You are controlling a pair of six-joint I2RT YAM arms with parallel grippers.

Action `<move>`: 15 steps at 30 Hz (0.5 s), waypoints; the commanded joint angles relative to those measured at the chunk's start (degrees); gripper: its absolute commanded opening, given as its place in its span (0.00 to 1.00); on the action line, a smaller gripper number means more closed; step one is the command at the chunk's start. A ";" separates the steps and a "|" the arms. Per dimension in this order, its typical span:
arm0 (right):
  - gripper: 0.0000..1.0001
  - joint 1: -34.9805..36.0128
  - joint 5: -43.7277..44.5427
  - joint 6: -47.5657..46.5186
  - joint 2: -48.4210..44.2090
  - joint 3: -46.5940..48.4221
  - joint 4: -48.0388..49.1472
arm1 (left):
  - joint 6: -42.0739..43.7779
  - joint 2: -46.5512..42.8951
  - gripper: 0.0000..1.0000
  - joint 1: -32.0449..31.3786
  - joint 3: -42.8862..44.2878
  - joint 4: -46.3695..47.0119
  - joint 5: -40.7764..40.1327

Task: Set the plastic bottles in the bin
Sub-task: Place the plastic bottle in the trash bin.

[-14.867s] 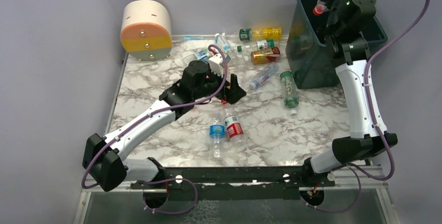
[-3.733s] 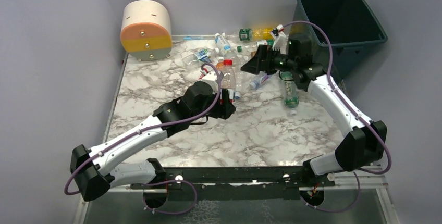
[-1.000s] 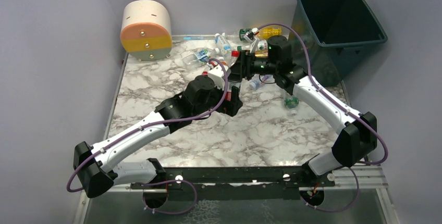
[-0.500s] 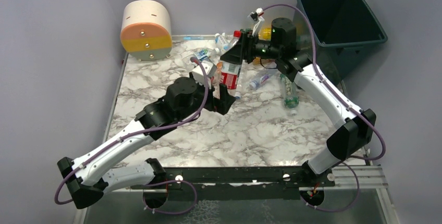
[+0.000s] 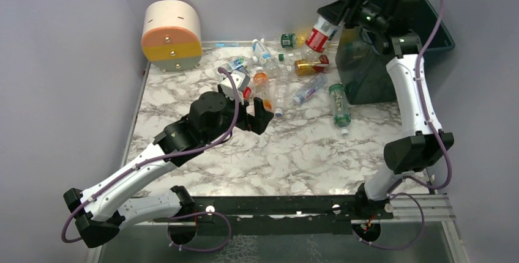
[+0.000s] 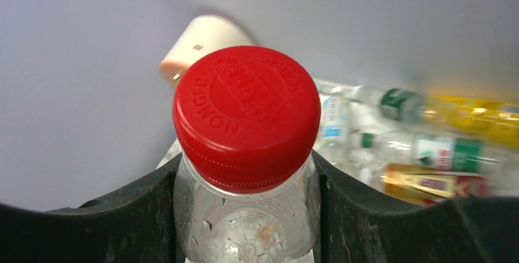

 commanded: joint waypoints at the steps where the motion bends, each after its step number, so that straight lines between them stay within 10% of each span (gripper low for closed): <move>1: 0.52 -5.22 8.64 -1.41 -2.36 2.91 -1.22 | -0.41 0.15 0.99 -0.22 -0.85 0.06 0.19; 15: 0.48 -11.32 36.23 -7.33 -6.91 0.89 9.73 | -1.30 2.20 0.99 -0.23 -2.27 1.33 3.07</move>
